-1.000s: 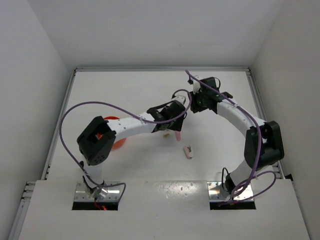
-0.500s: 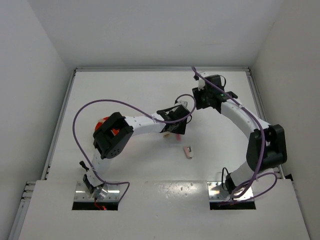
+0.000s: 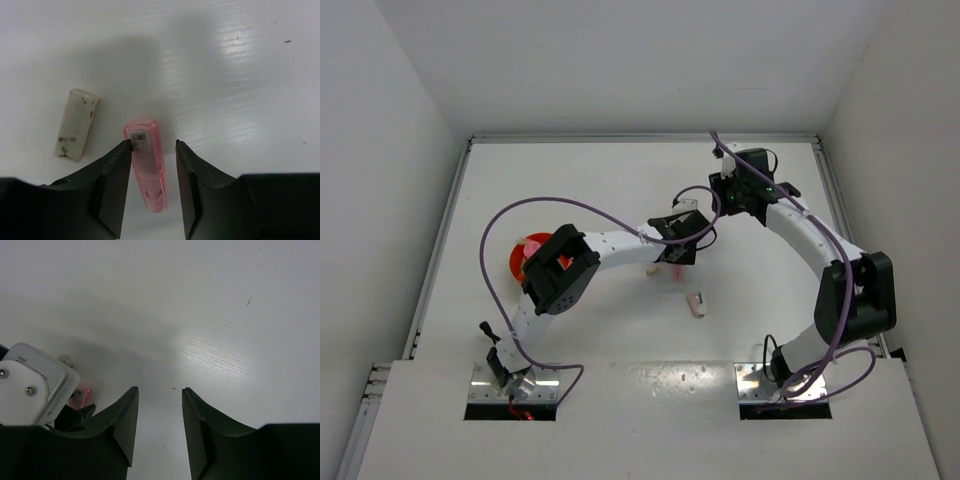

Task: Sort the stationery into containers
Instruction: Pick up the stationery from the center of the board.

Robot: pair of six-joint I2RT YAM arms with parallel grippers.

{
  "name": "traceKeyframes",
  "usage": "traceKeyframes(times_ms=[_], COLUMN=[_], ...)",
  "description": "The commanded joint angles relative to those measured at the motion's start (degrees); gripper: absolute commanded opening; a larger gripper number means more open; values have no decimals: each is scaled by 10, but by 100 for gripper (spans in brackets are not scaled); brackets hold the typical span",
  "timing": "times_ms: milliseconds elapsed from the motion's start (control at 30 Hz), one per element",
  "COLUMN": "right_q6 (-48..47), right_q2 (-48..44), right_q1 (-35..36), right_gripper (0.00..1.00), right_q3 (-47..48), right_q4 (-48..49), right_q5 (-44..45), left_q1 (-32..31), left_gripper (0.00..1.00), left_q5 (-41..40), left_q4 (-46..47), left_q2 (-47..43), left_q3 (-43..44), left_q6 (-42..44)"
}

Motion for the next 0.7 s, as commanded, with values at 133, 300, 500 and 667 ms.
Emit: traceKeyframes(times_ms=[133,300,500,667], right_q6=[9,14,14,14], right_q2=[-28,-28,-33,-33], right_q1=[-10,-10,-15,-15], right_gripper=[41,41,41,41], right_q3=[2,2,2,2], right_q4=[18,18,18,18], right_q5=[-16,-21,-27,-32], left_q1=[-13,-13,-13,-13], left_gripper=[46,46,46,46], left_q5=[-48,-48,-42,-30], left_q4=[-36,-46,-57,-68], left_q2=[-1,-1,16,28], left_q3=[12,18,29,35], left_q6=[-22,-22,-17,-17])
